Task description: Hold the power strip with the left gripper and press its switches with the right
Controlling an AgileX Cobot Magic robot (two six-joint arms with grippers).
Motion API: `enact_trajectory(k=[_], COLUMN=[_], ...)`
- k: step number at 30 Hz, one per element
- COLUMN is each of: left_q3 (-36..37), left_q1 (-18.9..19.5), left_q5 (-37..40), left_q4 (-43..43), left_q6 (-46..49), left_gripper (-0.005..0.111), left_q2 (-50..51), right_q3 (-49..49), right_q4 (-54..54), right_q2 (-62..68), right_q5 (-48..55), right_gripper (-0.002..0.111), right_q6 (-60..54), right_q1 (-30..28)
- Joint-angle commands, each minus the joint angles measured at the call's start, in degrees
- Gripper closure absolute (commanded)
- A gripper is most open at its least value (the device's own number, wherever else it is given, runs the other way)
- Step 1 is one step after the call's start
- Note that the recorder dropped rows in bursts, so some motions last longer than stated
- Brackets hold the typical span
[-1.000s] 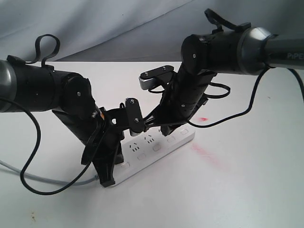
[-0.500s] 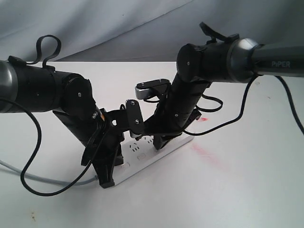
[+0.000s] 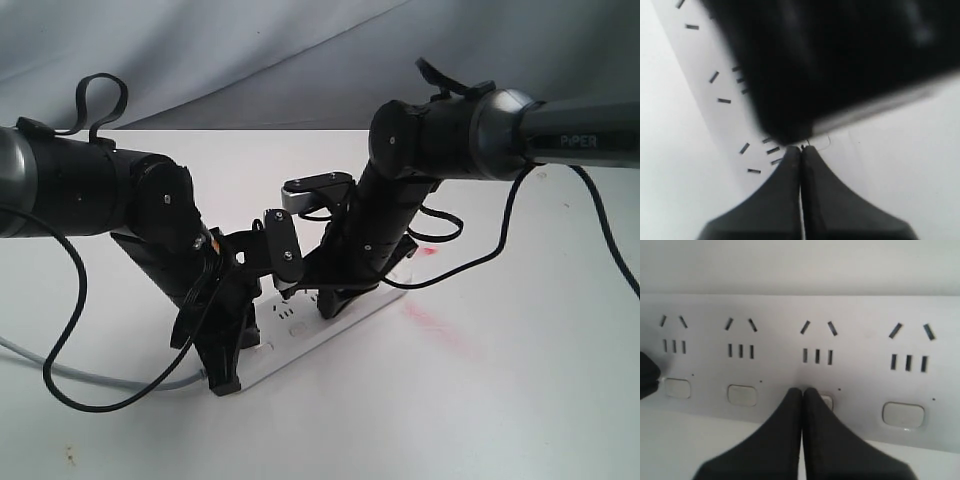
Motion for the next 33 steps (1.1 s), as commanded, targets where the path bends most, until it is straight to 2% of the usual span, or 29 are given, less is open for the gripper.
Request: enact_trajectory(k=[1,14,24,33], left_q3=[-0.1,-0.1,-0.1,-0.1], left_q1=[-0.3,-0.3,-0.3,-0.3], left_q5=[-0.5,-0.5,-0.2,-0.2], left_q4=[-0.2,-0.2,-0.2,-0.2], left_q6=[-0.4,-0.4,-0.5,-0.5], left_gripper=[0.107,0.107,0.107,0.107], left_q2=[0.0,0.0,0.0,0.0], right_q3=[-0.3,-0.3,-0.3,-0.3], right_q4=[-6.7,-5.5,-15.3,-15.9], right_q2=[0.5,5.1,4.9,5.2], right_q5=[-1.0,0.1,3.0,3.2], right_gripper=[0.108,0.108,0.108,0.108], right_q6=[3.1,3.2,9.7,10.1], right_q1=[0.1,2.0,4.0,4.0])
